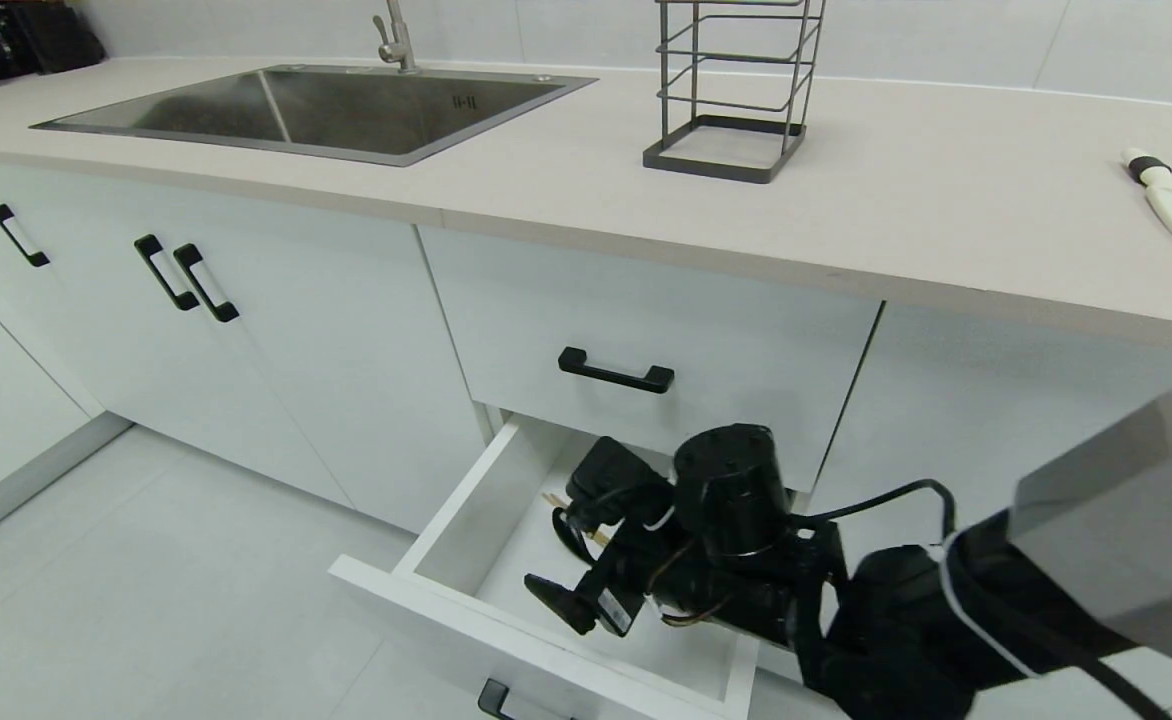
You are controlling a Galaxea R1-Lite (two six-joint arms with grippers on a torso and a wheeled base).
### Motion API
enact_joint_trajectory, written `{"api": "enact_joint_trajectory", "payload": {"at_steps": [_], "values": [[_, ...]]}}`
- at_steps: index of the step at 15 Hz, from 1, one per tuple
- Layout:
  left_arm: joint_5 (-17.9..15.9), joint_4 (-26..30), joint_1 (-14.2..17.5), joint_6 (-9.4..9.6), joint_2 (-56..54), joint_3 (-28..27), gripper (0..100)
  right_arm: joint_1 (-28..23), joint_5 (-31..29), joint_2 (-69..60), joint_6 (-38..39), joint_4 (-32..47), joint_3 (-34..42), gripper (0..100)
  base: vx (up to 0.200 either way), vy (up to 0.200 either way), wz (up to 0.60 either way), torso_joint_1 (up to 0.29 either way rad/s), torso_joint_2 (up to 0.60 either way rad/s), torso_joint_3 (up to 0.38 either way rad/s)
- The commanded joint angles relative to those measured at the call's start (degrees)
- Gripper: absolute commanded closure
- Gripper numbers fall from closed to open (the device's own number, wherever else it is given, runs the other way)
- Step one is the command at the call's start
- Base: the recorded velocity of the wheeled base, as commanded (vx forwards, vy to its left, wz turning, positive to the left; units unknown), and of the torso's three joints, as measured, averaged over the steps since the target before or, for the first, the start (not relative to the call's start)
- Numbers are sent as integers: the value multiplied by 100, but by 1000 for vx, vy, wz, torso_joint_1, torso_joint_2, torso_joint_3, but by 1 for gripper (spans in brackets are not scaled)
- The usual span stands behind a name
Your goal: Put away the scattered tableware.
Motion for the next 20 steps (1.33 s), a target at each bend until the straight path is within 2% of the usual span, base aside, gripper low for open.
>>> {"api": "enact_joint_trajectory", "payload": {"at_steps": [1,4,6,9,12,14,16,18,19,20], "values": [[1,-2,1,0,0,0,0,115,589,-1621,1,-857,1628,0,0,0,0,0,0,0],[1,-2,1,0,0,0,0,80,817,-2737,1,-1085,2735,0,0,0,0,0,0,0],[1,-2,1,-9,0,0,0,-166,1160,-3669,10,-1094,3632,0,0,0,0,0,0,0],[1,-2,1,0,0,0,0,-685,1512,-4881,-8,-1085,4221,0,0,0,0,0,0,0],[1,-2,1,0,0,0,0,-1590,1564,-6437,-8,-821,4590,0,0,0,0,0,0,0],[1,-2,1,0,0,0,0,-2443,1643,-7861,45,-426,4810,0,0,0,0,0,0,0],[1,-2,1,0,0,0,0,-3304,1591,-9619,142,453,5161,0,0,0,0,0,0,0],[1,-2,1,0,0,0,0,-4201,1555,-11227,168,1938,5240,0,0,0,0,0,0,0],[1,-2,1,0,0,0,0,-4341,1555,-11306,247,2149,5275,0,0,0,0,0,0,0],[1,-2,1,-9,0,0,0,-4394,1529,-11297,300,1824,5311,0,0,0,0,0,0,0]]}}
